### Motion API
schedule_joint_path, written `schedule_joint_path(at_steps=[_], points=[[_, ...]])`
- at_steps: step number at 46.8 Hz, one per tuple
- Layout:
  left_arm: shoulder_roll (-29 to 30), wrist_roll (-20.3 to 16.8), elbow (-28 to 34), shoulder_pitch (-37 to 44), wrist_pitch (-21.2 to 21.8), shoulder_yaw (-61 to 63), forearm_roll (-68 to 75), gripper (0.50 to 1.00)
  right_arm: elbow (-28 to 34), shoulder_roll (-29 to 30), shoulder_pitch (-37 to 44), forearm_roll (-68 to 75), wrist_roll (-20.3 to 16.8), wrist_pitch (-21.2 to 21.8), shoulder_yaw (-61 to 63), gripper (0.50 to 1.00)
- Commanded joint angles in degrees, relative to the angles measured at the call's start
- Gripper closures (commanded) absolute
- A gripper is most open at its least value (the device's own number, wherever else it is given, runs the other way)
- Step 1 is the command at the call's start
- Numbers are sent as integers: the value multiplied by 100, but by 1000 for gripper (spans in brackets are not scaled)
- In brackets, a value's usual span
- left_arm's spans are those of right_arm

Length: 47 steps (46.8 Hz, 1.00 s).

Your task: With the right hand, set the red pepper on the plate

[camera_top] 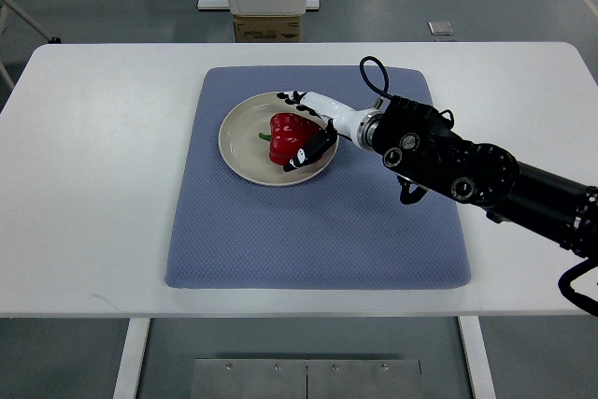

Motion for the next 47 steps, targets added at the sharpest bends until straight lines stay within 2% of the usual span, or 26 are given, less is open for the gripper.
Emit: schedule_joint_path(at_steps=[1, 18, 30, 47], points=[[0, 0, 0, 0, 0, 0, 0, 500, 0, 0, 13, 9, -9, 1, 198, 500], [0, 0, 0, 0, 0, 0, 0, 500, 52, 0, 22, 484, -9, 1, 708, 500], [0, 0, 0, 0, 0, 0, 0, 500, 52, -413, -39, 940, 0, 1, 1244, 500], [0, 0, 0, 0, 0, 0, 0, 500, 26, -606, -733, 1082, -26, -35, 3098, 500]])
